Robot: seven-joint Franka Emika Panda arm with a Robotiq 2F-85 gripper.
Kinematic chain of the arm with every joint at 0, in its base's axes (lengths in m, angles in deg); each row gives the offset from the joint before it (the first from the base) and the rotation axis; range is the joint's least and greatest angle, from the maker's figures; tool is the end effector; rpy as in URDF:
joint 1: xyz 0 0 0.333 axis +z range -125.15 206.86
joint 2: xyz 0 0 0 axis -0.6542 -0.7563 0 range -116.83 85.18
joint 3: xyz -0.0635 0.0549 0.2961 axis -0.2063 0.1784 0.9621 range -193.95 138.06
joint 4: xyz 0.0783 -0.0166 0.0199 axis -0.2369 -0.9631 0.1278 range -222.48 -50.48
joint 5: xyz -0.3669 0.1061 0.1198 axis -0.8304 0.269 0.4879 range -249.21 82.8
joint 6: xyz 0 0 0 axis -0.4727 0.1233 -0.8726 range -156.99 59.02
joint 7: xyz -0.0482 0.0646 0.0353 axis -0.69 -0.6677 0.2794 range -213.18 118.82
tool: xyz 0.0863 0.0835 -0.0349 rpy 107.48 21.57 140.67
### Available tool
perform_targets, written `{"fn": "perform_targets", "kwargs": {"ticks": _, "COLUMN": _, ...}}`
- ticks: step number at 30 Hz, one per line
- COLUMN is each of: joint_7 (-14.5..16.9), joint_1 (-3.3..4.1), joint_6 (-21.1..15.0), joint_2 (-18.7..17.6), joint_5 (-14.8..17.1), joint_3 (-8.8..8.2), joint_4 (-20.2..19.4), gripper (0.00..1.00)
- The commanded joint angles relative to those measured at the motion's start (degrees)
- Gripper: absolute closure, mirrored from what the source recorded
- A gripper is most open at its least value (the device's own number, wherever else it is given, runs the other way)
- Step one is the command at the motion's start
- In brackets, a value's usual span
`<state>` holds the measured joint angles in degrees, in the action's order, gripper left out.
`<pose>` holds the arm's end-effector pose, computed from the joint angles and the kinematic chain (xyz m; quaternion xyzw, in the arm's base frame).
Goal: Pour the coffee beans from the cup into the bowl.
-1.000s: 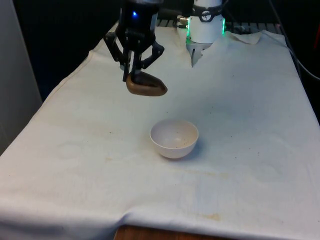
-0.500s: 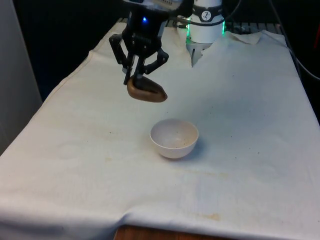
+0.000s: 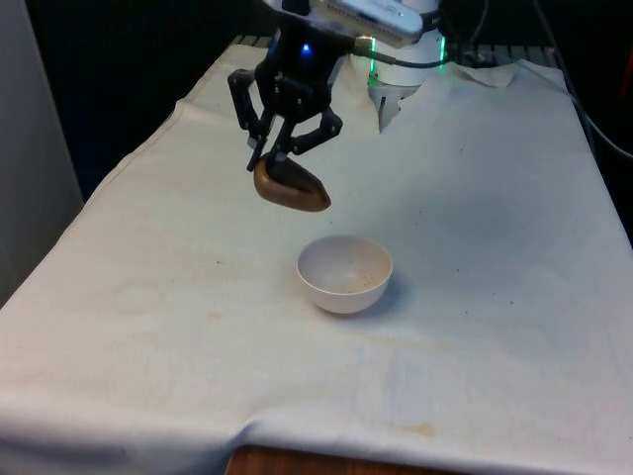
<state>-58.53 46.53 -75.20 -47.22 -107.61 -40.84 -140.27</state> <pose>0.7003 -0.0835 0.2950 0.9730 -0.0049 0.0775 0.2173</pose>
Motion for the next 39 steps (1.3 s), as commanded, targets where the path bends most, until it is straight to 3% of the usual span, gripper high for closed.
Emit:
{"fn": "perform_targets", "kwargs": {"ticks": 1, "joint_7": -1.4, "joint_1": 0.52, "joint_6": -0.2, "joint_2": -0.2, "joint_5": -1.5, "joint_3": -0.29, "joint_4": 0.2, "gripper": 1.0}}
{"fn": "perform_targets", "kwargs": {"ticks": 7, "joint_7": -5.6, "joint_1": 0.52, "joint_6": 0.1, "joint_2": -0.6, "joint_5": -6.6, "joint_3": 0.86, "joint_4": 0.3, "gripper": 1.0}}
{"fn": "perform_targets", "kwargs": {"ticks": 8, "joint_7": -4.9, "joint_1": 0.0, "joint_6": 0.1, "joint_2": -0.3, "joint_5": -5.9, "joint_3": 1.32, "joint_4": 0.1, "gripper": 1.0}}
{"fn": "perform_targets", "kwargs": {"ticks": 9, "joint_7": -6.8, "joint_1": 0.57, "joint_6": 0.2, "joint_2": -0.7, "joint_5": -8.1, "joint_3": 1.15, "joint_4": 0.3, "gripper": 1.0}}
{"fn": "perform_targets", "kwargs": {"ticks": 15, "joint_7": -10.4, "joint_1": 0.57, "joint_6": 0.9, "joint_2": -0.9, "joint_5": -12.4, "joint_3": 2.29, "joint_4": 0.3, "gripper": 1.0}}
{"fn": "perform_targets", "kwargs": {"ticks": 16, "joint_7": -9.9, "joint_1": 0.0, "joint_6": 0.6, "joint_2": -0.7, "joint_5": -12.0, "joint_3": 2.75, "joint_4": 0.1, "gripper": 1.0}}
{"fn": "perform_targets", "kwargs": {"ticks": 17, "joint_7": -10.9, "joint_1": 0.63, "joint_6": 1.0, "joint_2": -1.0, "joint_5": -13.1, "joint_3": 2.46, "joint_4": 0.3, "gripper": 1.0}}
{"fn": "perform_targets", "kwargs": {"ticks": 24, "joint_7": -15.6, "joint_1": 0.52, "joint_6": 2.9, "joint_2": -1.3, "joint_5": -19.1, "joint_3": 4.35, "joint_4": 0.3, "gripper": 1.0}}
{"fn": "perform_targets", "kwargs": {"ticks": 25, "joint_7": -15.4, "joint_1": 0.0, "joint_6": 2.7, "joint_2": -1.1, "joint_5": -19.0, "joint_3": 4.81, "joint_4": 0.1, "gripper": 1.0}}
{"fn": "perform_targets", "kwargs": {"ticks": 26, "joint_7": -16.2, "joint_1": 0.52, "joint_6": 3.2, "joint_2": -1.4, "joint_5": -19.8, "joint_3": 4.58, "joint_4": 0.3, "gripper": 1.0}}
{"fn": "perform_targets", "kwargs": {"ticks": 32, "joint_7": -19.0, "joint_1": 0.52, "joint_6": 4.8, "joint_2": -1.6, "joint_5": -23.7, "joint_3": 5.79, "joint_4": 0.3, "gripper": 1.0}}
{"fn": "perform_targets", "kwargs": {"ticks": 33, "joint_7": -19.0, "joint_1": 0.06, "joint_6": 4.5, "joint_2": -1.4, "joint_5": -23.7, "joint_3": 6.3, "joint_4": 0.1, "gripper": 1.0}}
{"fn": "perform_targets", "kwargs": {"ticks": 34, "joint_7": -20.0, "joint_1": 0.57, "joint_6": 5.3, "joint_2": -1.7, "joint_5": -25.0, "joint_3": 6.25, "joint_4": 0.4, "gripper": 1.0}}
{"fn": "perform_targets", "kwargs": {"ticks": 39, "joint_7": -22.5, "joint_1": 0.52, "joint_6": 7.1, "joint_2": -2.0, "joint_5": -28.5, "joint_3": 7.45, "joint_4": 0.6, "gripper": 1.0}}
